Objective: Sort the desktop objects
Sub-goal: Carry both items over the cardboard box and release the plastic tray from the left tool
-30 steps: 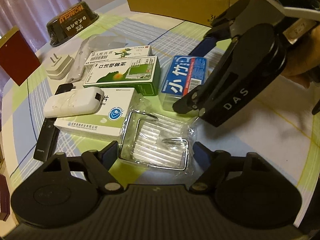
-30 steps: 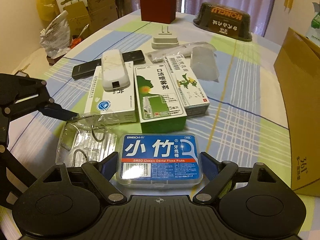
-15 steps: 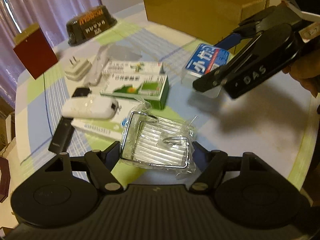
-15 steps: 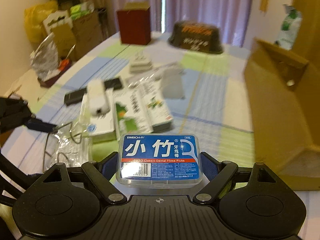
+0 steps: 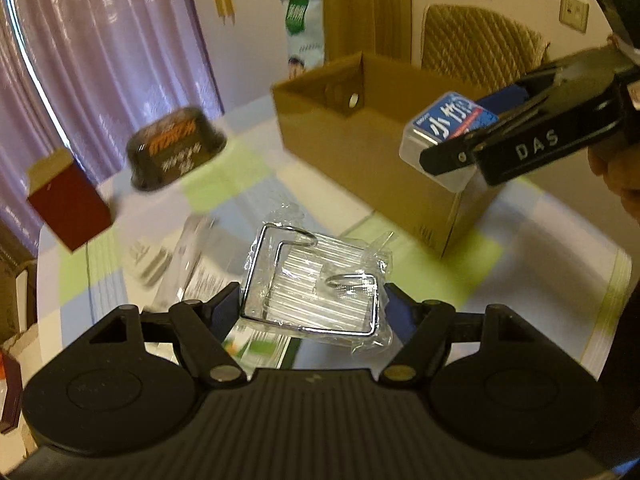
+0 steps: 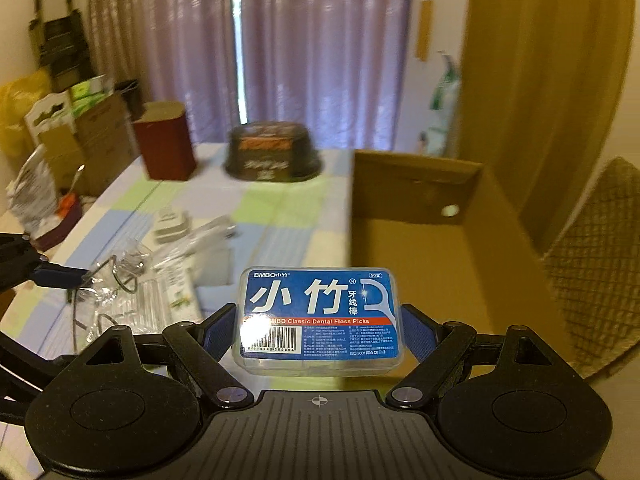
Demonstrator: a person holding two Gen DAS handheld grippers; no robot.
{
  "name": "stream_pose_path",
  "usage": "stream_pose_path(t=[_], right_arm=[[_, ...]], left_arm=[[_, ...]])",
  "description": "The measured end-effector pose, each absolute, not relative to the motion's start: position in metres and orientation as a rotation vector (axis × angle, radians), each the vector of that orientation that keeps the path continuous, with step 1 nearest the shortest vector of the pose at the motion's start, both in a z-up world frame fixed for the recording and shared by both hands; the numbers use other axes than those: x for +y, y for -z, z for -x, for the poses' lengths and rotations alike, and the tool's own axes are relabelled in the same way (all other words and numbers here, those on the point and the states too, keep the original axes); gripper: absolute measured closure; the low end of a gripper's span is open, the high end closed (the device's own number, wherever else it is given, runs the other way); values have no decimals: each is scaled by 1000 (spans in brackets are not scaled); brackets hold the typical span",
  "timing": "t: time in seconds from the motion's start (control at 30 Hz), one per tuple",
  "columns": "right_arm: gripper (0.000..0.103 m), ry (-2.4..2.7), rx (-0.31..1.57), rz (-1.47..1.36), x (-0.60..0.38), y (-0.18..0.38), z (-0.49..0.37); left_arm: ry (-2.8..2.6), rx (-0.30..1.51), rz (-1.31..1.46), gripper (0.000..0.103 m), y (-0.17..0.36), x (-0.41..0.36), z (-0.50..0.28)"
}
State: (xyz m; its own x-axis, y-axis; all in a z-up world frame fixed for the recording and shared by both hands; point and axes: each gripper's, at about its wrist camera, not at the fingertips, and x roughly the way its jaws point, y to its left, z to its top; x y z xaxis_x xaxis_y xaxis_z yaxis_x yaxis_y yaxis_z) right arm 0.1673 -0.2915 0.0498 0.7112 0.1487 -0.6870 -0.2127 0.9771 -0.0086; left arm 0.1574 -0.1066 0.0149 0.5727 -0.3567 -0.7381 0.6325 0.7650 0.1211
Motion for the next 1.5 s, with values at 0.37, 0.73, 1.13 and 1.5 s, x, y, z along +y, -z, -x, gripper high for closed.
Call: stream_pose_path(t=[0.37, 0.73, 1.13, 1.5], right_arm=[[19, -87, 739, 40, -378, -62, -196], [19, -53, 779, -2, -422, -40, -219], [18, -38, 815, -17, -436, -15, -226], [18, -32, 843, -18, -442, 2, -230]], left_arm=[[657, 698, -399, 32, -41, -196, -197], [723, 690, -418, 32, -30, -264, -240], [764, 683, -482, 32, -10, -297, -256], [785, 691, -518, 31, 5, -303, -263]])
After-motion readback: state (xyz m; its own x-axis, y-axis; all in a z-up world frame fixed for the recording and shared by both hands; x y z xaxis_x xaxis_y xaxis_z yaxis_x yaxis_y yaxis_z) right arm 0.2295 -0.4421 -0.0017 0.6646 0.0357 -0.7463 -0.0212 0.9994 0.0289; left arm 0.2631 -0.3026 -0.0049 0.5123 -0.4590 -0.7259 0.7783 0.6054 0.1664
